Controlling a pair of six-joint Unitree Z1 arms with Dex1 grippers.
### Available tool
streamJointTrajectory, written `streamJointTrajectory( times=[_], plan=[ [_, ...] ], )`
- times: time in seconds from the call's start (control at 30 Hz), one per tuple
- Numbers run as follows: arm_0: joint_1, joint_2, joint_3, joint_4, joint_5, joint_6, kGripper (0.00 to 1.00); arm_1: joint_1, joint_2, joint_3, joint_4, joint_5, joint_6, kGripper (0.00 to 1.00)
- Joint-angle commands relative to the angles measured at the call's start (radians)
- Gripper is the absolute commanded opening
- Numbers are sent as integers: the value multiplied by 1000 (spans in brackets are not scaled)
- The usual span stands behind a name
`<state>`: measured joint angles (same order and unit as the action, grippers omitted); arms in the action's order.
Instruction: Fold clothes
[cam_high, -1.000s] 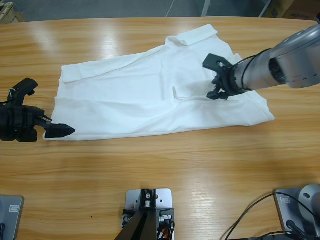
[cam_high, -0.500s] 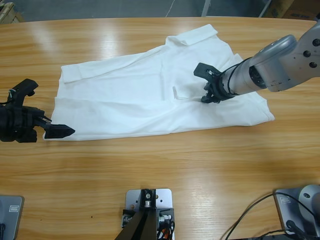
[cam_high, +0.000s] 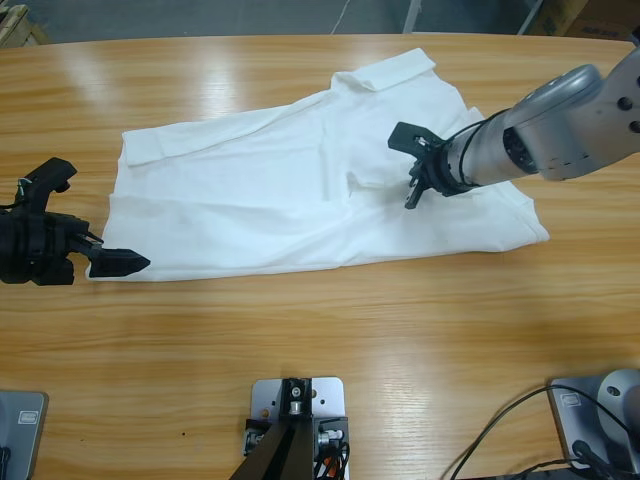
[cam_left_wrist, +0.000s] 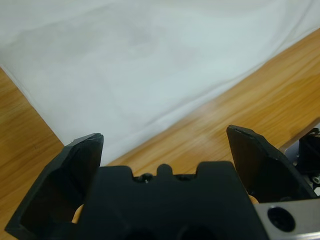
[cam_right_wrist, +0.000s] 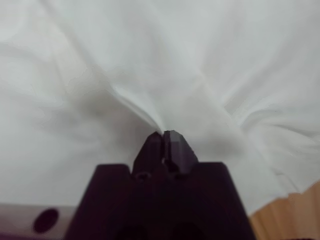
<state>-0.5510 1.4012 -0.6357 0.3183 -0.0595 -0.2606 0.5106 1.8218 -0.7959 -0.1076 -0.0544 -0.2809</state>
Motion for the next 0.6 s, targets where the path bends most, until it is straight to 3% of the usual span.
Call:
streamJointTrajectory(
  times=[0.03, 0.6],
  plan=[
    [-9, 23, 12, 3, 9, -3, 959, 85, -175, -70, 274, -67, -15, 0],
    [-9, -1, 22, -1, 9, -5, 959, 256, -54, -21, 348, -83, 94, 0]
  ],
)
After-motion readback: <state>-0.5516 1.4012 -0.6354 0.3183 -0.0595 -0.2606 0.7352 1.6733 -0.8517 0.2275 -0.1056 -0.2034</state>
